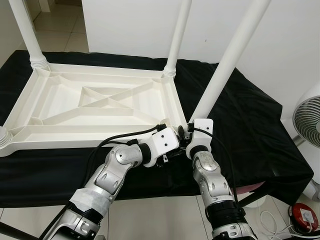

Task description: Building children table

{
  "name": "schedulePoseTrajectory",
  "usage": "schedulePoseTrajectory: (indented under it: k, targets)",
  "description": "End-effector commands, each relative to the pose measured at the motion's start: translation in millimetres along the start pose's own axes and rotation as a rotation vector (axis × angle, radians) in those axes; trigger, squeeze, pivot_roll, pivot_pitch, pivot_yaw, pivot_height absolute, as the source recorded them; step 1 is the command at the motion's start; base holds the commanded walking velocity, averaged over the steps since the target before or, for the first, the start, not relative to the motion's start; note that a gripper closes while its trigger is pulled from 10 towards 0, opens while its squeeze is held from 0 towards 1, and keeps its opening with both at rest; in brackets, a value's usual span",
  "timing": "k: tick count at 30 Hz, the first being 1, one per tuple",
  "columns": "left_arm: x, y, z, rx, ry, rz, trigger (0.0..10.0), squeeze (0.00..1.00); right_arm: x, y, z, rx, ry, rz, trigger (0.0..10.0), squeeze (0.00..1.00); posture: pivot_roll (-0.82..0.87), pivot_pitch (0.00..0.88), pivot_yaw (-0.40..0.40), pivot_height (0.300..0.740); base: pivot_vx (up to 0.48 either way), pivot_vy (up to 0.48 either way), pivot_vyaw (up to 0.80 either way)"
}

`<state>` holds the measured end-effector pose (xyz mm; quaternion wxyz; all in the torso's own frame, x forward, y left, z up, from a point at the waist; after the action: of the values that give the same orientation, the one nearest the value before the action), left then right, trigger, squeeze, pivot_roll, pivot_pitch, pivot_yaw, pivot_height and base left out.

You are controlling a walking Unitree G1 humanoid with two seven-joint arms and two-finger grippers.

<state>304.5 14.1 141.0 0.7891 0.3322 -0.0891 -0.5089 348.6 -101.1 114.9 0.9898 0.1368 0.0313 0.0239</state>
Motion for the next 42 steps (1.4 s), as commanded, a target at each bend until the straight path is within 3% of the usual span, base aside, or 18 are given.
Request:
schedulePoseTrajectory:
  k: [1,13,16,17,18,24,27,35,36,42]
  targets:
    - [3.0,0.5,1,0.005,0.006,0.045,10.0,0.00,-2.8,-7.4,-4,0.025,0.024,-0.008,10.0,1.00,-0.03,0.000,-0.111,0.740,0.000,0.000,0.00]
    - [2.4,2.2,1,0.005,0.008,0.053,10.0,0.00,3.1,-24.3,11,0.044,0.022,0.066,10.0,1.00,-0.03,0.000,-0.108,0.740,0.000,0.000,0.00]
    - [2.1,3.4,1,0.006,0.009,0.056,10.0,0.00,8.4,-30.3,17,0.025,0.047,0.139,10.0,1.00,-0.03,0.000,-0.108,0.740,0.000,0.000,0.00]
    - [1.9,3.7,1,0.007,0.008,0.058,10.0,0.00,10.2,-30.0,18,-0.002,0.072,0.207,10.0,0.80,-0.03,0.000,-0.106,0.740,0.000,0.000,0.00]
    - [1.9,3.9,1,0.007,0.008,0.058,10.0,0.00,11.8,-30.9,18,-0.044,0.088,0.253,10.0,0.00,-0.03,0.000,-0.106,0.740,0.000,0.000,0.00]
    - [1.9,4.6,1,0.008,0.009,0.060,10.0,0.00,12.7,-26.4,17,-0.125,0.119,0.370,10.0,0.00,-0.03,0.000,-0.108,0.740,0.000,0.000,0.00]
    - [2.6,5.8,2,0.009,0.007,0.063,10.0,0.00,8.9,-8.5,10,-0.215,0.146,0.563,10.0,0.00,-0.03,0.000,-0.102,0.740,0.000,0.000,0.00]
    - [2.9,7.0,3,0.012,0.004,0.061,10.0,0.00,14.5,1.3,7,-0.253,0.176,0.683,10.0,0.00,-0.03,0.000,-0.095,0.740,0.000,0.000,0.00]
    - [2.8,7.4,3,0.014,0.003,0.061,10.0,0.00,17.7,0.9,6,-0.278,0.186,0.694,0.4,0.00,-0.03,0.000,-0.095,0.740,0.000,0.000,0.00]
    - [3.0,7.3,4,0.013,0.003,0.062,10.0,0.00,20.6,-1.3,3,-0.294,0.213,0.717,0.0,0.00,-0.02,0.000,-0.098,0.740,0.000,0.000,0.00]
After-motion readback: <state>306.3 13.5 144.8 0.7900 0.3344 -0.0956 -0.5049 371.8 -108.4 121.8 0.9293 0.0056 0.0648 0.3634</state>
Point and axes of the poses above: a point about 5 cm out from each wrist's last joint towards the gripper, its own x axis pointing out of the wrist towards the gripper, its own z axis along the axis of the wrist's last joint, y = z × x, the point moved 3 cm from there along x, pointing out of the wrist towards the gripper, and after that the axes turned 13 degrees about x, right-handed, at the moved point
